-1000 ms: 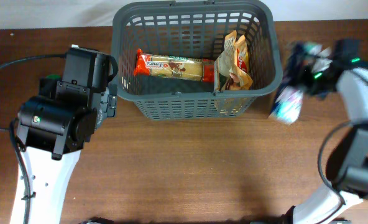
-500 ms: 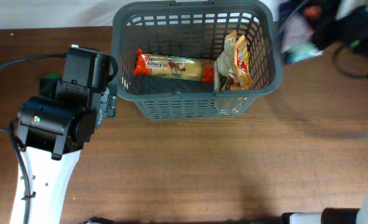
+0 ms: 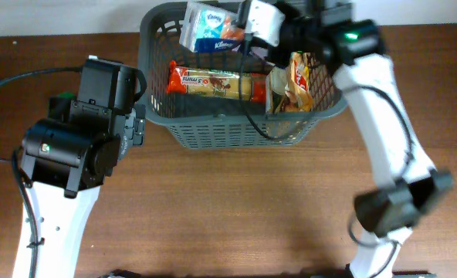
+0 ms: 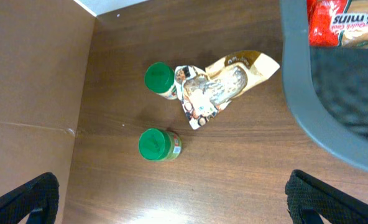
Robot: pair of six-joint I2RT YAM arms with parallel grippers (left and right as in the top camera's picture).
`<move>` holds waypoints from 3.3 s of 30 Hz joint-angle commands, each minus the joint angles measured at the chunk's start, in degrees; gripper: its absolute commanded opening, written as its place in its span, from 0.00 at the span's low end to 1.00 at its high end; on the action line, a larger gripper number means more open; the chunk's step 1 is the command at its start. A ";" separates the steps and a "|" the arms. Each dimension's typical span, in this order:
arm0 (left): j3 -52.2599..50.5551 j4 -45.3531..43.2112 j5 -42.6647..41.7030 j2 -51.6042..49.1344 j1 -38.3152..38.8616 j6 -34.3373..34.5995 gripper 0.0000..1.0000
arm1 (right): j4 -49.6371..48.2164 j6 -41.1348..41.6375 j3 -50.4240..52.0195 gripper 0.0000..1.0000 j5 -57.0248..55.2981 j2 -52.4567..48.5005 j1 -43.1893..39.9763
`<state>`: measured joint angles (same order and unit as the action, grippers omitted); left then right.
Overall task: Pack container
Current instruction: 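Place the tissue packs on top of the spaghetti and release, then release the basket and move the left gripper to the foil bag, then grasp the crumpled foil snack bag with the left gripper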
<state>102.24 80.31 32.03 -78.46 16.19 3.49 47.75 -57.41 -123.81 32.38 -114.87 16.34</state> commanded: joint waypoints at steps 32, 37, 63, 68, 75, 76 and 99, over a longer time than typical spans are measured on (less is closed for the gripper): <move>0.17 -0.15 1.20 -0.09 -0.33 -0.04 0.99 | -9.97 53.90 -7.93 0.67 5.14 -0.70 -6.84; 0.17 -0.15 1.20 -0.09 -0.33 -0.07 0.99 | -6.43 55.56 -9.99 0.68 2.97 7.74 -16.41; 0.20 -12.09 -14.99 -0.83 -1.51 -0.02 0.99 | 21.99 62.60 2.45 0.99 -1.81 0.04 -48.87; 0.20 -13.03 -13.18 -4.55 -11.04 10.40 0.99 | 21.94 62.60 2.86 0.99 -1.84 0.04 -48.87; 0.20 -17.42 -23.06 -14.91 -22.23 9.01 1.00 | 21.92 62.60 2.86 0.99 -1.84 0.04 -48.89; 0.20 -17.64 -23.78 -16.83 -22.84 8.79 1.00 | 21.94 62.60 2.86 0.99 -1.84 0.04 -48.89; 0.24 -24.70 -35.65 -43.47 -24.24 -14.91 0.63 | 21.94 62.60 2.86 0.99 -1.84 0.04 -48.87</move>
<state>102.21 54.92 -0.27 -121.80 -7.86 6.59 69.84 5.39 -121.27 30.46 -114.69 -32.80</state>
